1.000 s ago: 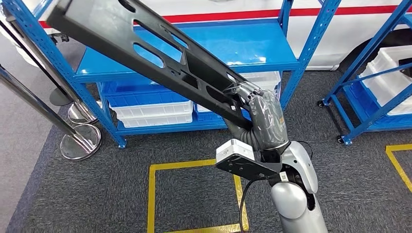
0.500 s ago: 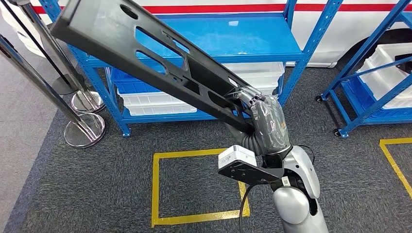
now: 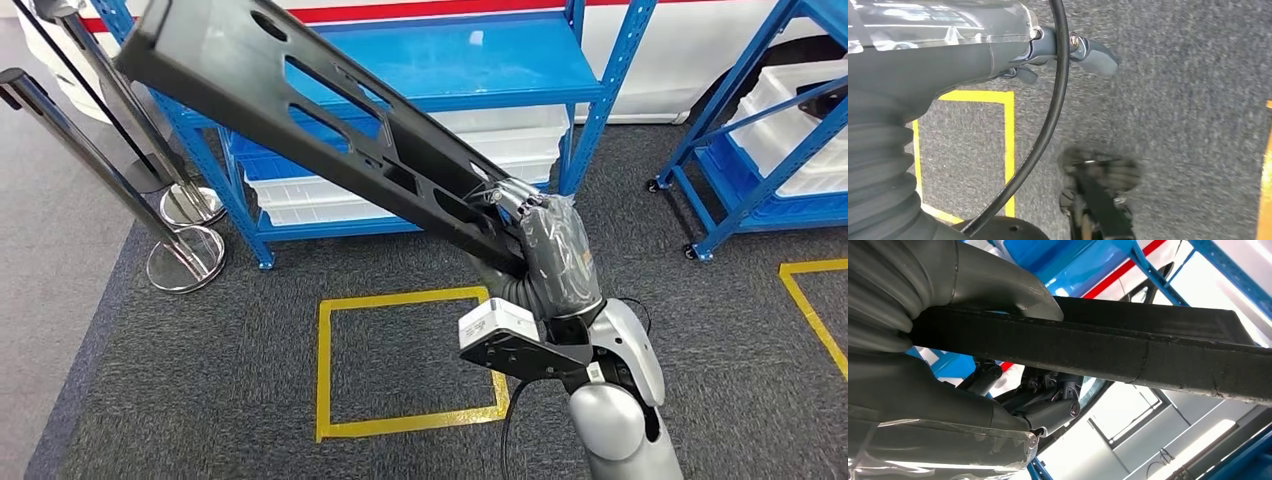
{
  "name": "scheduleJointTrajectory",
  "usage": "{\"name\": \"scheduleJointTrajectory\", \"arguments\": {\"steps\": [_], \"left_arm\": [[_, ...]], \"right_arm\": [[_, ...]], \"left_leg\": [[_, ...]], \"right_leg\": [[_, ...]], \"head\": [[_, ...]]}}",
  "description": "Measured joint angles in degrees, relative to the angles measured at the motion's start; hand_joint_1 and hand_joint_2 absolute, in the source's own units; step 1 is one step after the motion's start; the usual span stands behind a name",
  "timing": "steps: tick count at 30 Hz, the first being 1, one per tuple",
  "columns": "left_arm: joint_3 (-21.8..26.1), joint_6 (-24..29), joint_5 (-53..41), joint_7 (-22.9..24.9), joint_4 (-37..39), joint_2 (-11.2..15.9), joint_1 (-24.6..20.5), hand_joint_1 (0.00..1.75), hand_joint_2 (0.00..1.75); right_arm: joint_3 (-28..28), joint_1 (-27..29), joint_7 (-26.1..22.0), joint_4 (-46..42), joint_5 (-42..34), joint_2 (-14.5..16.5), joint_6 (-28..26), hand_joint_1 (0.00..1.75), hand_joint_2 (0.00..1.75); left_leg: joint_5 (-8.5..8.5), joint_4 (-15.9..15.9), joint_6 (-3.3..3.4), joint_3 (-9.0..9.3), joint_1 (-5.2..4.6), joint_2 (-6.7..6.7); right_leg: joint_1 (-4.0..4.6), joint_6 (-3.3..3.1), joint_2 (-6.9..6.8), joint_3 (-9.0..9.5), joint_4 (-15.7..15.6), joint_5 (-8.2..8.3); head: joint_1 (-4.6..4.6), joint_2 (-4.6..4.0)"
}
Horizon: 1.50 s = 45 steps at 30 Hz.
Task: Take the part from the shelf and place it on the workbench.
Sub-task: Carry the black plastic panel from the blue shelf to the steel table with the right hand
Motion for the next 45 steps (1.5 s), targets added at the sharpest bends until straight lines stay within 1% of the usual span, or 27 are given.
{"name": "scheduleJointTrajectory", "arguments": {"steps": [2, 4, 6, 8, 10, 11, 14, 15, 16, 17, 19, 21, 22, 23, 25, 26, 27, 30, 31, 33, 35, 37, 38, 40, 41, 43, 45], "left_arm": [[0.0, 0.2, 0.0, 0.2, 0.0, 0.1, 0.0, 0.0, 1.75], [0.0, 0.4, 0.0, 0.6, 0.0, 0.1, -0.1, 0.0, 1.75], [0.0, 0.4, 0.0, 0.8, 0.0, 0.2, -0.3, 0.0, 1.75], [0.0, 0.5, 0.1, 1.0, -0.1, 0.3, -0.4, 0.0, 1.75], [0.0, 0.5, 0.2, 1.1, -0.1, 0.3, -0.4, 0.0, 1.75], [0.0, 0.5, 0.2, 1.1, -0.1, 0.3, -0.4, 0.0, 1.75], [0.0, 0.5, 0.2, 1.1, -0.1, 0.3, -0.4, 0.0, 1.75], [0.0, 0.5, 0.2, 1.1, -0.1, 0.3, -0.4, 0.0, 1.75], [0.0, 0.5, 0.2, 1.1, -0.1, 0.3, -0.4, 0.0, 1.75], [0.0, 0.5, 0.2, 1.1, -0.1, 0.3, -0.4, 0.0, 1.75], [0.0, 0.4, 0.2, 1.0, -0.1, 0.3, -0.4, 0.0, 1.75], [0.0, 0.0, 0.3, 0.5, -0.1, 0.3, -0.4, 0.0, 1.75], [0.0, -0.3, 0.4, 0.0, -0.1, 0.2, -0.4, 0.0, 1.75], [0.0, -0.6, 0.4, -0.4, -0.1, 0.2, -0.4, 0.0, 1.75], [0.0, -0.8, 0.4, -0.9, -0.1, 0.3, -0.2, 0.0, 1.75], [0.0, -0.9, 0.4, -1.0, -0.1, 0.3, -0.1, 0.0, 1.75], [0.0, -0.9, 0.4, -1.1, -0.1, 0.2, 0.0, 0.0, 1.75], [0.0, -1.1, 0.4, -1.2, -0.1, 0.2, 0.1, 0.0, 1.75], [0.0, -1.2, 0.5, -1.2, -0.1, 0.2, 0.1, 0.0, 1.75], [0.0, -1.2, 0.5, -1.2, -0.1, 0.3, 0.1, 0.0, 1.75], [0.0, -1.2, 0.4, -1.2, -0.1, 0.3, 0.0, 0.0, 1.75], [0.0, -1.2, 0.4, -1.3, -0.1, 0.4, -0.2, 0.0, 1.75], [0.0, -1.2, 0.4, -1.3, -0.1, 0.5, -0.3, 0.0, 1.75], [0.0, -1.1, 0.4, -1.3, -0.1, 0.5, -0.1, 0.0, 1.75], [0.0, -1.1, 0.4, -1.3, -0.1, 0.5, 0.0, 0.0, 1.75], [0.0, -1.1, 0.4, -1.3, -0.1, 0.4, 0.0, 0.0, 1.75], [0.0, -1.2, 0.4, -1.3, -0.1, 0.4, 0.0, 0.0, 1.75]], "right_arm": [[-0.1, 0.1, 0.0, 0.0, -0.2, -0.1, 0.0, 1.75, 1.75], [-0.2, 0.1, -0.1, 0.0, -0.4, -0.2, 0.0, 1.75, 1.75], [-0.4, 0.2, -0.1, 0.0, -0.5, -0.3, 0.0, 1.75, 1.75], [-0.5, 0.2, -0.1, 0.0, -0.5, -0.4, 0.0, 1.75, 1.75], [-0.5, 0.3, -0.2, 0.0, -0.5, -0.5, 0.0, 1.75, 1.75], [-0.6, 0.3, -0.2, 0.0, -0.6, -0.6, 0.0, 1.75, 1.75], [-0.8, 0.4, -0.2, 0.1, -0.6, -0.9, 0.0, 1.75, 1.75], [-0.8, 0.5, -0.2, 0.1, -0.6, -1.0, 0.0, 1.75, 1.75], [-0.8, 0.5, -0.2, 0.1, -0.7, -1.0, 0.0, 1.75, 1.75], [-0.8, 0.6, -0.2, 0.1, -0.7, -1.1, 0.0, 1.75, 1.75], [-0.8, 0.5, -0.2, 0.1, -0.7, -1.2, 0.0, 1.75, 1.75], [-0.8, 0.5, -0.2, 0.1, -0.7, -1.2, 0.0, 1.75, 1.75], [-0.8, 0.4, -0.2, 0.1, -0.7, -1.2, 0.0, 1.75, 1.75], [-0.8, 0.4, -0.2, 0.1, -0.7, -1.2, 0.0, 1.75, 1.75], [-0.8, 0.5, -0.2, 0.1, -0.7, -1.4, 0.0, 1.75, 1.75], [-0.8, 0.5, -0.2, 0.2, -0.7, -1.4, 0.0, 1.75, 1.75], [-0.8, 0.5, -0.2, 0.2, -0.7, -1.5, 0.0, 1.75, 1.75], [-0.8, 0.6, -0.2, 0.3, -0.7, -1.6, 0.0, 1.75, 1.75], [-0.8, 0.7, -0.2, 0.4, -0.7, -1.7, 0.0, 1.75, 1.75], [-0.8, 1.0, -0.2, 0.4, -0.7, -1.8, 0.0, 1.75, 1.75], [-0.8, 1.1, -0.2, 0.4, -0.6, -1.9, 0.0, 1.75, 1.75], [-0.9, 1.1, -0.2, 0.4, -0.6, -2.0, 0.0, 1.75, 1.75], [-0.9, 1.2, -0.2, 0.4, -0.5, -2.0, 0.0, 1.75, 1.75], [-0.9, 1.2, -0.2, 0.4, -0.5, -2.1, 0.0, 1.75, 1.75], [-0.9, 1.2, -0.2, 0.4, -0.5, -2.1, 0.0, 1.75, 1.75], [-1.0, 1.2, -0.3, 0.3, -0.5, -2.2, 0.0, 1.75, 1.75], [-1.0, 1.4, -0.3, 0.3, -0.4, -2.3, 0.0, 1.75, 1.75]], "left_leg": [[1.99, 2.2, -0.12, 1.58, 0.0, 0.0], [4.38, -3.0, 0.22, 6.65, -0.03, -0.02], [2.9, -11.5, 0.85, 12.64, -0.29, -0.06], [1.71, -15.7, 1.47, 14.79, -0.68, -0.1], [3.05, -16.1, 2.22, 13.91, -0.49, 0.07], [3.86, -16.3, 2.7, 13.33, -0.33, 0.22], [6.38, -16.3, 3.49, 10.55, -0.17, 0.52], [7.15, -16.1, 3.44, 9.37, -0.16, 0.55], [7.9, -15.8, 3.34, 8.14, -0.14, 0.6], [8.57, -15.5, 3.19, 6.91, -0.1, 0.64], [9.77, -14.7, 2.73, 4.63, 0.0, 0.66], [10.67, -13.9, 2.08, 3.02, -0.04, 0.55], [11.19, -13.8, 1.67, 2.62, -0.08, 0.51], [11.72, -13.9, 1.25, 2.42, -0.07, 0.49], [12.54, -14.3, 0.4, 2.13, 0.15, 0.46], [11.92, -14.0, 0.12, 1.78, 0.28, 0.43], [9.94, -12.3, -0.09, 1.1, 0.39, 0.41], [2.28, -1.9, -0.47, -1.72, 0.5, 0.39], [1.88, 0.8, -0.52, -1.98, 0.48, 0.39], [4.02, 0.4, -0.23, 0.33, 0.37, 0.52], [5.73, -6.7, 0.66, 5.82, -0.11, 1.8], [5.2, -13.0, 1.59, 9.89, -0.83, 3.42], [4.76, -14.5, 1.98, 10.58, -1.14, 3.75], [5.5, -15.7, 2.57, 10.53, -1.09, 2.74], [6.06, -16.3, 2.88, 10.59, -0.9, 2.22], [7.28, -17.4, 3.35, 10.48, -0.45, 1.26], [7.92, -17.3, 3.48, 9.55, -0.46, 0.2]], "right_leg": [[0.02, 0.11, -0.06, -2.27, 0.8, 1.14], [0.02, 0.35, -0.03, -4.35, 1.7, 2.18], [0.1, 0.84, -0.06, -5.55, 2.2, 3.22], [0.02, 1.52, -0.16, -5.86, 2.0, 4.47], [-0.04, 2.25, 0.0, -6.21, 1.9, 4.68], [-0.06, 2.58, 0.19, -6.65, 2.9, 3.05], [-0.42, 3.37, 0.53, -8.73, 11.6, -5.88], [-0.57, 3.61, 0.53, -9.18, 15.2, -7.23], [-0.73, 3.83, 0.53, -9.13, 17.8, -7.09], [-0.91, 4.01, 0.52, -8.31, 18.8, -5.66], [-1.27, 4.19, 0.53, -3.68, 15.1, -2.75], [-1.16, 3.8, 0.6, 2.81, 6.5, -4.44], [-0.98, 3.36, 0.63, 4.86, 3.2, -5.83], [-0.71, 2.84, 0.64, 5.7, 1.4, -6.68], [-0.6, 1.64, 0.54, 5.03, 0.9, -5.8], [-0.62, 1.14, 0.48, 4.61, 0.9, -5.19], [-0.67, 0.65, 0.4, 4.06, 0.8, -4.5], [-0.37, -0.15, -0.09, 2.18, 0.9, -2.94], [-0.19, -0.23, -0.37, 1.54, 1.0, -2.51], [0.16, -0.22, -1.0, 0.41, 1.3, -1.87], [0.45, -0.08, -1.86, -0.22, 1.6, -1.55], [0.55, 0.31, -2.99, -0.37, 1.8, -1.29], [0.5, 0.59, -3.61, -0.37, 1.7, -1.13], [0.45, 1.19, -4.66, -0.25, 1.6, -0.9], [0.45, 1.52, -4.39, -0.38, 1.9, -1.32], [0.27, 2.09, -2.3, -2.07, 5.7, -4.28], [-0.15, 2.52, -0.23, -5.05, 12.7, -8.22]], "head": [[0.01, 0.0], [-0.01, 0.0], [0.0, 0.0], [0.0, 0.0], [0.01, 0.0], [0.01, 0.0], [0.0, 0.0], [0.01, 0.0], [0.01, 0.0], [0.01, 0.0], [0.0, 0.0], [-0.01, 0.0], [-0.01, 0.0], [-0.01, 0.0], [-0.01, 0.0], [-0.01, 0.0], [-0.02, 0.0], [-0.01, 0.0], [-0.01, 0.0], [-0.01, 0.0], [-0.01, 0.0], [-0.01, 0.0], [-0.01, 0.0], [-0.01, 0.0], [-0.01, 0.0], [0.01, 0.0], [0.01, 0.0]]}}
